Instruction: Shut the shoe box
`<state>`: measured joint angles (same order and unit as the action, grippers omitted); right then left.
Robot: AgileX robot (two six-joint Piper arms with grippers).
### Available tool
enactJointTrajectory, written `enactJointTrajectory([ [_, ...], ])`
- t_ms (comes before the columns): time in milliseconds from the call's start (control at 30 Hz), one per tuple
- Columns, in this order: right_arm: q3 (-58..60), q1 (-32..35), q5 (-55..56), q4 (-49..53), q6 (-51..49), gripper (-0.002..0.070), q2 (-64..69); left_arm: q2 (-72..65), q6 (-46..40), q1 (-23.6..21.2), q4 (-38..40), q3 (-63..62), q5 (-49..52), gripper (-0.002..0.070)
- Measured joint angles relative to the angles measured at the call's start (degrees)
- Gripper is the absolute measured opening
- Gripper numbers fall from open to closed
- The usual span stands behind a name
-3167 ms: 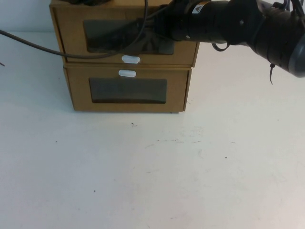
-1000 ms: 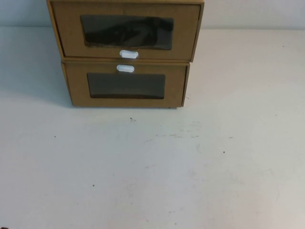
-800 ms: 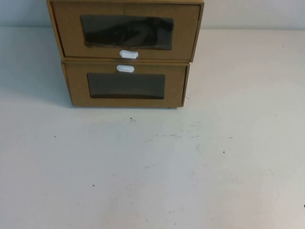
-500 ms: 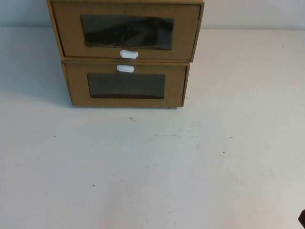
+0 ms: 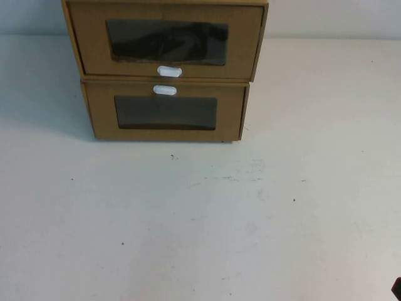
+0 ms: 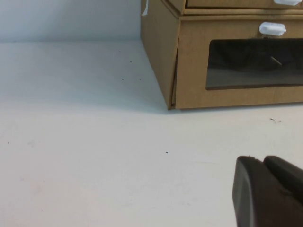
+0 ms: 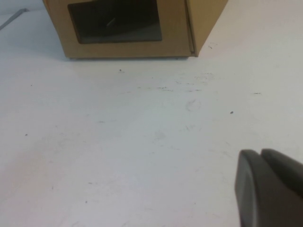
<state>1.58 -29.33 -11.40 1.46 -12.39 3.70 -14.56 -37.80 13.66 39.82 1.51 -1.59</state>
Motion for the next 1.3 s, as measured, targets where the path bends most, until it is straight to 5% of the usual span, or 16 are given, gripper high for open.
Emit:
enactJointTrajectory([
  [467, 0.0, 0.4, -0.1, 0.0, 0.0, -0.0012, -0.7, 0.0, 0.0, 0.0, 0.0, 0.0, 0.2, -0.0002],
  [1000, 0.0, 24.7, -3.9, 0.2, 0.0, -0.0013, -4.0, 0.0, 0.0, 0.0, 0.0, 0.0, 0.5, -0.0002],
  [1300, 0.0, 26.6, -5.2, 0.6, 1.7, -0.0013, -4.1, 0.0, 0.0, 0.0, 0.0, 0.0, 0.5, -0.0002],
])
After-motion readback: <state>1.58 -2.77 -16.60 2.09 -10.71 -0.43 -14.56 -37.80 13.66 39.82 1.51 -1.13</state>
